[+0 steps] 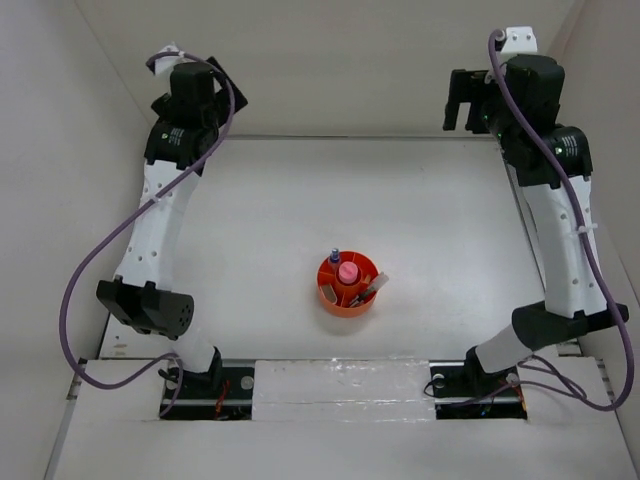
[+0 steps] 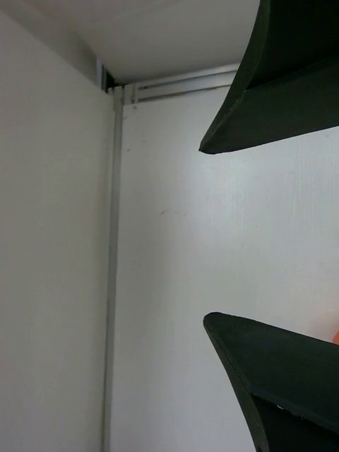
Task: Sort the stationery into containers
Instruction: Reset both arms
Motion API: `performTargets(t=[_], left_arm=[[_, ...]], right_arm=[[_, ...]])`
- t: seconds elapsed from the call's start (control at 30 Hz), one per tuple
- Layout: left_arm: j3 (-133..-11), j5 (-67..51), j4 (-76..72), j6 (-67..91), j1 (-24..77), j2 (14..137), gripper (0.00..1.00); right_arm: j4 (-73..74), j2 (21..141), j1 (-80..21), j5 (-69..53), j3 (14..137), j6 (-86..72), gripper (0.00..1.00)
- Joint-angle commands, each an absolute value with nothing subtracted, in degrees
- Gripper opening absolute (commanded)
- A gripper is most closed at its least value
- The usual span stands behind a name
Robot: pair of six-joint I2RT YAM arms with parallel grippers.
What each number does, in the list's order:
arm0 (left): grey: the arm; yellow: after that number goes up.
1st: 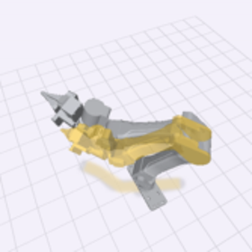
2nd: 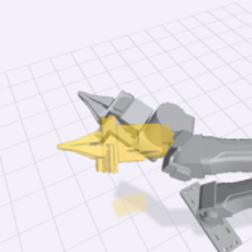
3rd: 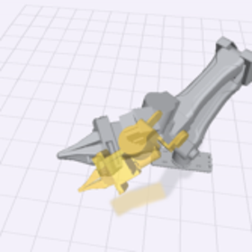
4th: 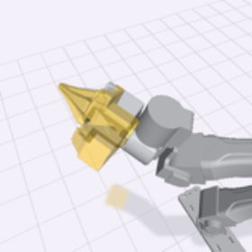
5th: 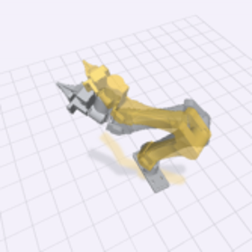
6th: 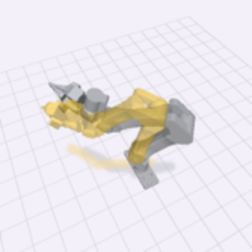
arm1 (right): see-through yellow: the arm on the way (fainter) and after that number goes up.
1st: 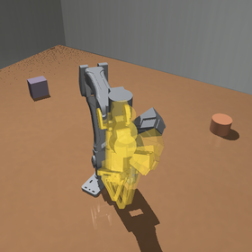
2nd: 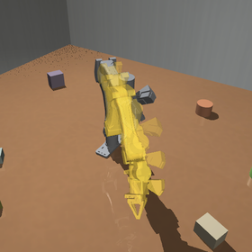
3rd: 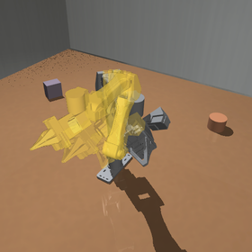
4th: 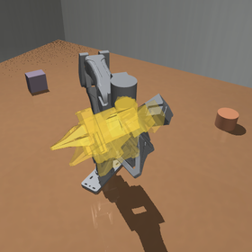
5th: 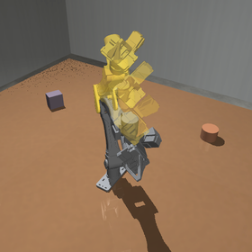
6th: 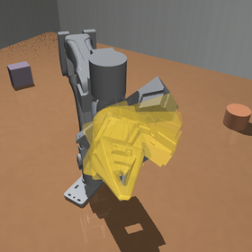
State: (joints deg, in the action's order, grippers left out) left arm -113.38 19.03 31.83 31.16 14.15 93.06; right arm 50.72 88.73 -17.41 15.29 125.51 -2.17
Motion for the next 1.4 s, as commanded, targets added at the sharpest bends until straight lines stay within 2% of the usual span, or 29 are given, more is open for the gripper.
performTargets(t=[0.0, 0.17, 0.27, 0.43, 0.57, 0.9, 1.37], left_arm=[[-116.9, 30.5, 38.5, 35.4, 12.0, 90.9, 1.00], [-116.7, 45.3, 38.0, 31.1, 12.0, 86.4, 1.00], [-117.3, 48.8, 35.0, 25.6, 12.0, 85.0, 1.00], [-122.4, 46.2, 35.8, 24.5, 12.0, 85.0, 1.00], [-121.9, 45.6, 36.3, 25.1, 12.0, 84.5, 1.00], [-122.8, 58.3, 46.4, 39.6, 12.0, 83.9, 1.00], [-120.0, 56.5, 44.0, 36.6, 12.0, 82.9, 1.00]], right_arm=[[57.4, 84.4, -12.8, 6.0, 120.5, 2.4, 1.00], [58.8, 78.3, -7.1, 5.7, 117.4, 2.4, 1.00], [60.1, 76.8, -7.1, 10.6, 116.6, 1.5, 1.00], [60.6, 76.3, -7.1, 11.2, 120.4, 1.5, 1.00], [60.6, 74.3, -7.6, 13.3, 122.3, 1.5, 1.00], [60.6, 71.8, -8.2, 16.9, 121.2, 2.7, 1.00], [60.1, 71.3, -8.2, 17.0, 123.4, 2.7, 1.00]])
